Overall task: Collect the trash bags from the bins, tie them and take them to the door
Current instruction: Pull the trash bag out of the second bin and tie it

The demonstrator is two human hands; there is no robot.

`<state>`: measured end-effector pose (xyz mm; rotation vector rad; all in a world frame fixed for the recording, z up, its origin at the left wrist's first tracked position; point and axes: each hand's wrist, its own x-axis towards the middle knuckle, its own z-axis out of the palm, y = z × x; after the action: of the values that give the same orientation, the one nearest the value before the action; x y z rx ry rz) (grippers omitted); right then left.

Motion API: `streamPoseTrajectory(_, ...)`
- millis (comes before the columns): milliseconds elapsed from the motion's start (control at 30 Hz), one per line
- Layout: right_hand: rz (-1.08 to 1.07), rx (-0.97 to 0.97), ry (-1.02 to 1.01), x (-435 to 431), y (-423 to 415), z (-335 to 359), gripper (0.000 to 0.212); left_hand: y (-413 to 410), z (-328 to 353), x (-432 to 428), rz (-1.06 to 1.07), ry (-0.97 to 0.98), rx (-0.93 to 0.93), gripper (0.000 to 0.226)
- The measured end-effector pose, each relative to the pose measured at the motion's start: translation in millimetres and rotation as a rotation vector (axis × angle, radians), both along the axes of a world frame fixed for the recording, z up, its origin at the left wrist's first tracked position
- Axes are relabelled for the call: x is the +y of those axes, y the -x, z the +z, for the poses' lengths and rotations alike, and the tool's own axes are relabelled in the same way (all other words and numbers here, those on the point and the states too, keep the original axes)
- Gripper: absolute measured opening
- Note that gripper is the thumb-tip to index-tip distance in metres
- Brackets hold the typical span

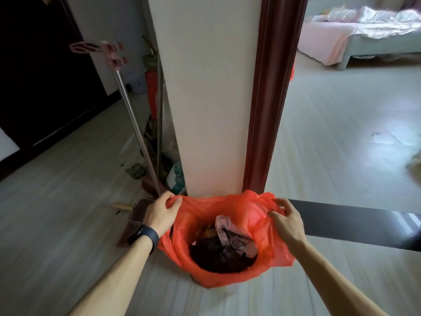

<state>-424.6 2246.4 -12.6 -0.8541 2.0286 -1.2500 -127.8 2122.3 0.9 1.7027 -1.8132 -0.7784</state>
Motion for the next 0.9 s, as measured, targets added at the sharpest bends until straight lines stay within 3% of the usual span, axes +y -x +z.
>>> streamPoseTrajectory(100, 0.006, 0.044, 0.005, 18.9, -14.2, 0.1, 0.039, -8.2, -9.3, 22.9, 0.058, -0.001, 0.036, 0.016)
streamPoseTrajectory(200, -0.074, 0.057, -0.098, 42.9, -20.8, -22.4, 0.073, -18.0, -26.5, 41.0, 0.184, -0.194, 0.224, 0.076)
streamPoseTrajectory(267, -0.162, -0.115, -0.124, 64.3, -23.7, -40.6, 0.075, -20.0, -39.8, 54.9, 0.251, -0.39, 0.308, 0.099)
streamPoseTrajectory(333, -0.145, -0.327, -0.181, 81.8, -33.6, -48.8, 0.041, -18.9, -46.6, 70.5, 0.21, -0.563, 0.395, 0.065)
streamPoseTrajectory(400, -0.118, -0.34, -0.19, 91.3, -41.6, -56.1, 0.021, -21.8, -54.3, 75.2, 0.171, -0.562, 0.333, 0.032)
streamPoseTrajectory(533, -0.278, -0.112, -0.032, 91.2, -53.5, -36.5, 0.025, -29.5, -33.2, 68.1, 0.077, -0.428, -0.067, 0.03)
streamPoseTrajectory(700, -0.191, 0.021, 0.234, 66.6, -58.0, 20.2, 0.006, -13.0, 37.0, 52.2, -0.074, -0.352, -0.139, 0.029)
streamPoseTrajectory(767, -0.182, 0.004, 0.217, 44.8, -53.2, 37.8, 0.009, 2.4, 61.6, 45.4, -0.153, -0.271, -0.086, 0.035)
streamPoseTrajectory(900, 0.044, -0.4, 0.053, 13.0, -51.6, 67.8, 0.014, 30.8, 89.0, 40.9, -0.329, -0.152, -0.052, 0.028)
